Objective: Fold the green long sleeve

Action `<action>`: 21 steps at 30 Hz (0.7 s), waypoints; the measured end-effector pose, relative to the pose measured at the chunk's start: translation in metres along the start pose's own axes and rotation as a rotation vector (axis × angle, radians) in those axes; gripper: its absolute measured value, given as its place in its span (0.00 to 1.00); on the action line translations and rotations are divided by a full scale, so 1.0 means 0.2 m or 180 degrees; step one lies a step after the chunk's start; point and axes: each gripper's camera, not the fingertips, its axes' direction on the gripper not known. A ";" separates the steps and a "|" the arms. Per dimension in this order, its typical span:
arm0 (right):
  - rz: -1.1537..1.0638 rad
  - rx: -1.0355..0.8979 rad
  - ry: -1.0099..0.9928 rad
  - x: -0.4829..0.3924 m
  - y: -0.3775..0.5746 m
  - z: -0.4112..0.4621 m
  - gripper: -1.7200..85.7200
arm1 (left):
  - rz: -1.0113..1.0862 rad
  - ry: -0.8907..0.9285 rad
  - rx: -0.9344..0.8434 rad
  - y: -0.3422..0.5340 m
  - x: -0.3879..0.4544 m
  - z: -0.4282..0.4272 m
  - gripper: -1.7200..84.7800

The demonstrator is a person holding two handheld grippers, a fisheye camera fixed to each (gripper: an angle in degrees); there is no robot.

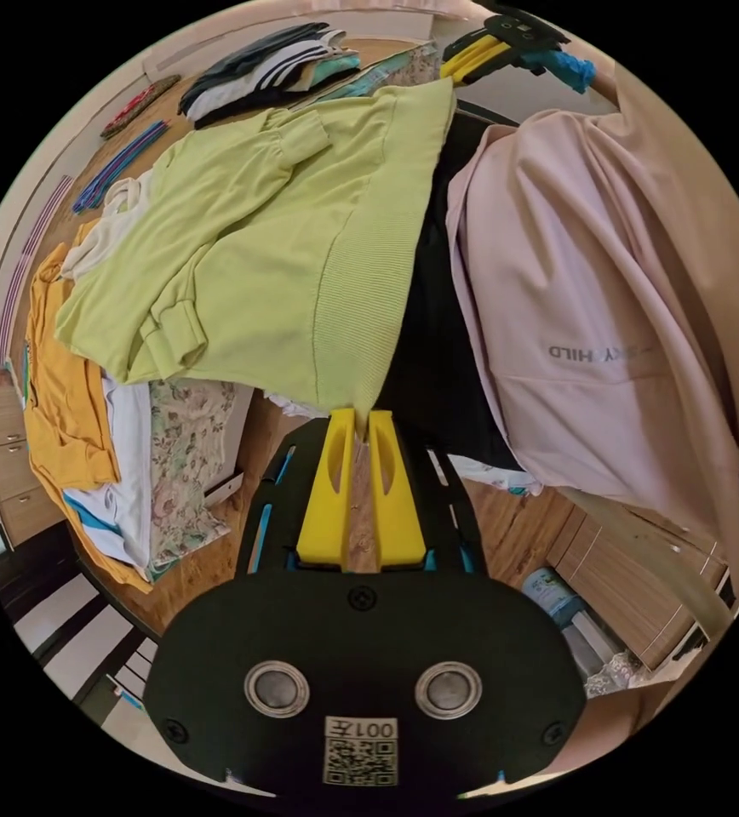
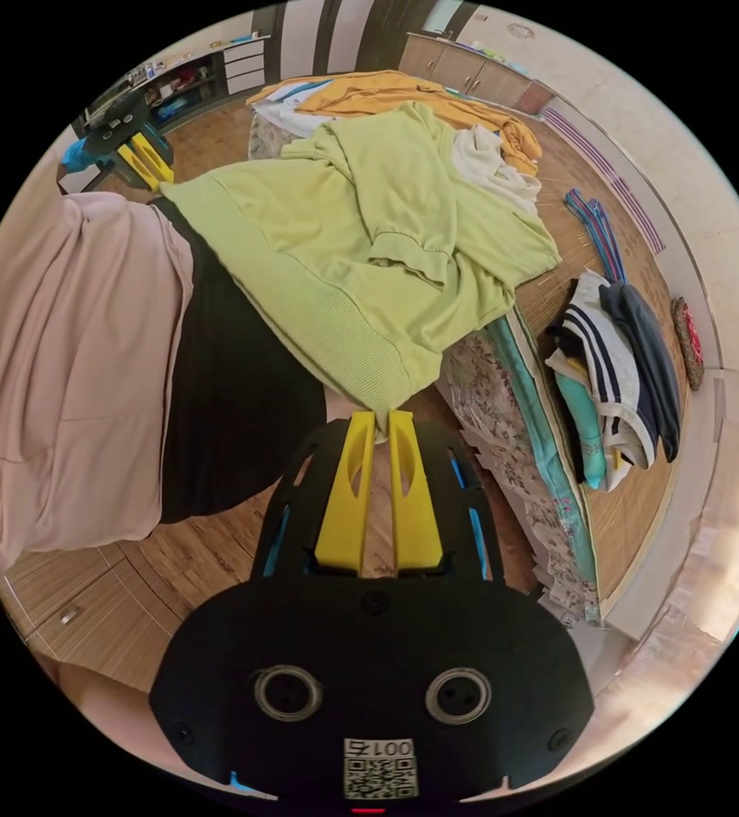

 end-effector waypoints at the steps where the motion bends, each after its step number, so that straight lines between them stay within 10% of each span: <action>1: -0.0002 0.0005 0.0001 0.00 0.00 -0.01 0.03 | -0.0038 -0.0027 0.0017 0.02 -0.01 -0.02 0.02; 21: -0.0104 0.0749 0.0405 0.01 0.14 -0.60 0.04 | 0.0242 -0.1047 0.0509 0.24 0.15 -0.97 0.01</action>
